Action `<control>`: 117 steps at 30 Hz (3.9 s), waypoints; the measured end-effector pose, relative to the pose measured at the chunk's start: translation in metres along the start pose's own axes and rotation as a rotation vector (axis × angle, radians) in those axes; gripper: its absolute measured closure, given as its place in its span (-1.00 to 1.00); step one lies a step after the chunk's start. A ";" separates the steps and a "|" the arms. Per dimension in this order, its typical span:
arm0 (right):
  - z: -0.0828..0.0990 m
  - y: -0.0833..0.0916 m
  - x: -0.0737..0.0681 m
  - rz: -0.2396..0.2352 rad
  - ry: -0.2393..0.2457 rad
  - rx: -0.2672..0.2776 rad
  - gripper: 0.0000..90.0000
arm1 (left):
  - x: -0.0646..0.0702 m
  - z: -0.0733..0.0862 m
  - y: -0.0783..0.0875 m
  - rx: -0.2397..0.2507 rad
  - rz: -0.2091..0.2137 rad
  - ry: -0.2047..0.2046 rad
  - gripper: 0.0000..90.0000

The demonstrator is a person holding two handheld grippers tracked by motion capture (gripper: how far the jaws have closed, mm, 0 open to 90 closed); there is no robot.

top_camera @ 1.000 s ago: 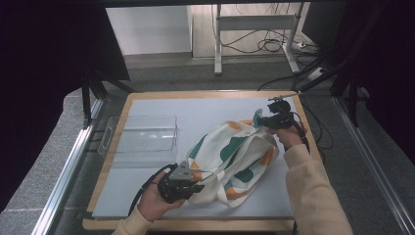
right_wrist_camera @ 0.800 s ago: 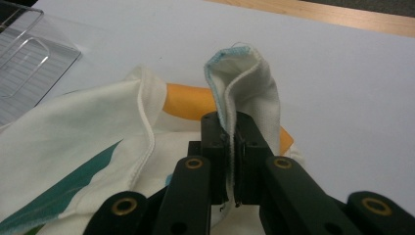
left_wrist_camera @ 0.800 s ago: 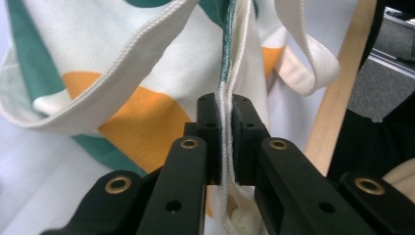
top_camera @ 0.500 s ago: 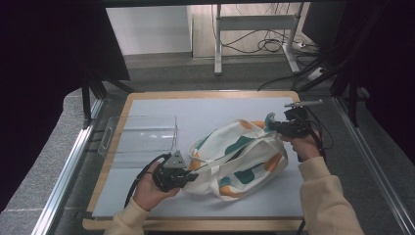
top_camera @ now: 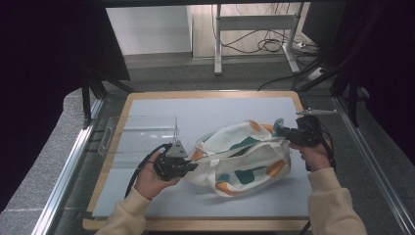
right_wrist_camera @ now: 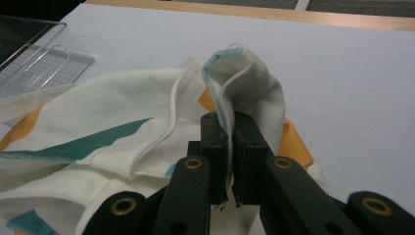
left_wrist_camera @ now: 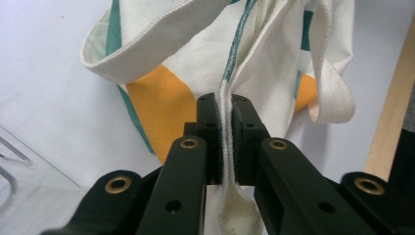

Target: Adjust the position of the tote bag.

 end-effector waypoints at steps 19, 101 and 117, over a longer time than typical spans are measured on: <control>0.036 0.014 -0.006 0.035 -0.067 0.053 0.86 | -0.035 -0.027 -0.015 -0.005 -0.048 0.021 0.86; 0.017 -0.017 -0.123 -0.262 0.362 0.049 -0.12 | -0.023 -0.006 0.013 0.122 0.001 0.076 -0.34; 0.034 -0.039 -0.136 -0.226 0.487 -0.095 0.36 | -0.022 -0.006 0.013 0.120 -0.002 0.071 -0.35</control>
Point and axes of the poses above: each handheld gripper's, and its own axes: y roughly backward along the jaws, z roughly out of its underside, x roughly to its right, the point moved 4 cm from there along -y, roughly forward along the jaws, and after that the axes turned 7 degrees about y, right-handed, at the moved point
